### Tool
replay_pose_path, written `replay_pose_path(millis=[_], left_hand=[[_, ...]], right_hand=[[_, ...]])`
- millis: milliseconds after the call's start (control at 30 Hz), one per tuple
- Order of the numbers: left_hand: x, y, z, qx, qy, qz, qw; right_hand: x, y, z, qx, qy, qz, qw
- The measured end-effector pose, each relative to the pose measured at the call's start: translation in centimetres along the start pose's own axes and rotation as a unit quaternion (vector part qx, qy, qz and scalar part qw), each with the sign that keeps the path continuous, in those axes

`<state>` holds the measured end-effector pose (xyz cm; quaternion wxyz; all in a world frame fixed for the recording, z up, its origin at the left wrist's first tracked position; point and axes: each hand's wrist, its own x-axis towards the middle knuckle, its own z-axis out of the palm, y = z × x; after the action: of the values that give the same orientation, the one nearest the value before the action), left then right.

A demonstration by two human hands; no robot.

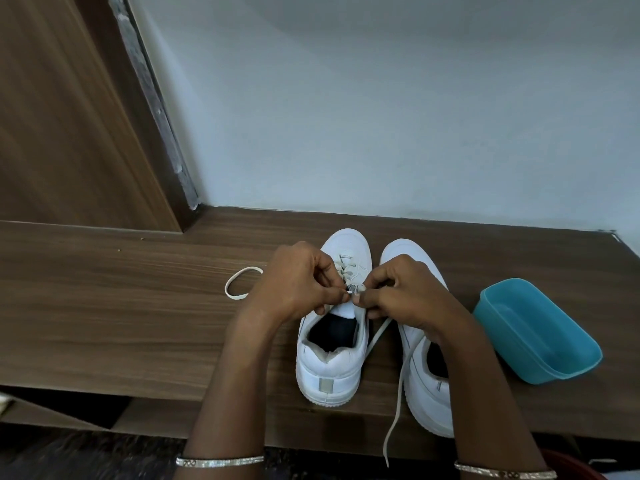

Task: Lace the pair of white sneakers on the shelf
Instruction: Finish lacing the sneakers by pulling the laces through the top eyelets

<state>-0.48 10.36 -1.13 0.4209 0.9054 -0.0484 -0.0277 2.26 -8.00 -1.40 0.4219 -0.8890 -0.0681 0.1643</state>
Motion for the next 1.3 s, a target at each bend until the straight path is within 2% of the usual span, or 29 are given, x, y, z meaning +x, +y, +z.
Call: replay_pose_path(millis=[233,433,600,733,900,1033,1133,1300], left_hand=[[0.5,-0.1,0.9,0.030,0.014,0.016,0.999],[0.8,-0.6,1.0,0.035,0.016,0.016,0.999],[0.8,-0.5,1.2,0.073,0.032,0.024,0.997],[0.7,-0.7,1.1,0.026,0.019,0.005,0.999],[0.5,-1.0,1.0,-0.034,0.026,-0.032,0.999],[0.4,-1.4,0.4,-0.048,0.041,-0.003,0.998],[0.6,-1.3,0.2,-0.031,0.074,0.042,0.996],[0.6,-0.4,1.2,-0.015,0.026,0.091,0.995]], right_hand=[[0.0,0.4,-0.2,0.032,-0.019,0.000,0.999],[0.2,1.5,-0.6,0.106,-0.078,0.002,0.991],[0.4,1.3,0.2,0.164,-0.028,0.026,0.986],[0.5,1.4,0.3,0.194,-0.023,0.034,0.980],[0.7,1.2,0.6,0.147,0.009,0.020,0.989],[0.7,0.9,1.0,0.090,0.039,-0.003,0.995],[0.6,0.3,0.5,0.146,0.055,-0.010,0.988],[-0.4,-1.1,-1.3,0.294,0.077,-0.076,0.950]])
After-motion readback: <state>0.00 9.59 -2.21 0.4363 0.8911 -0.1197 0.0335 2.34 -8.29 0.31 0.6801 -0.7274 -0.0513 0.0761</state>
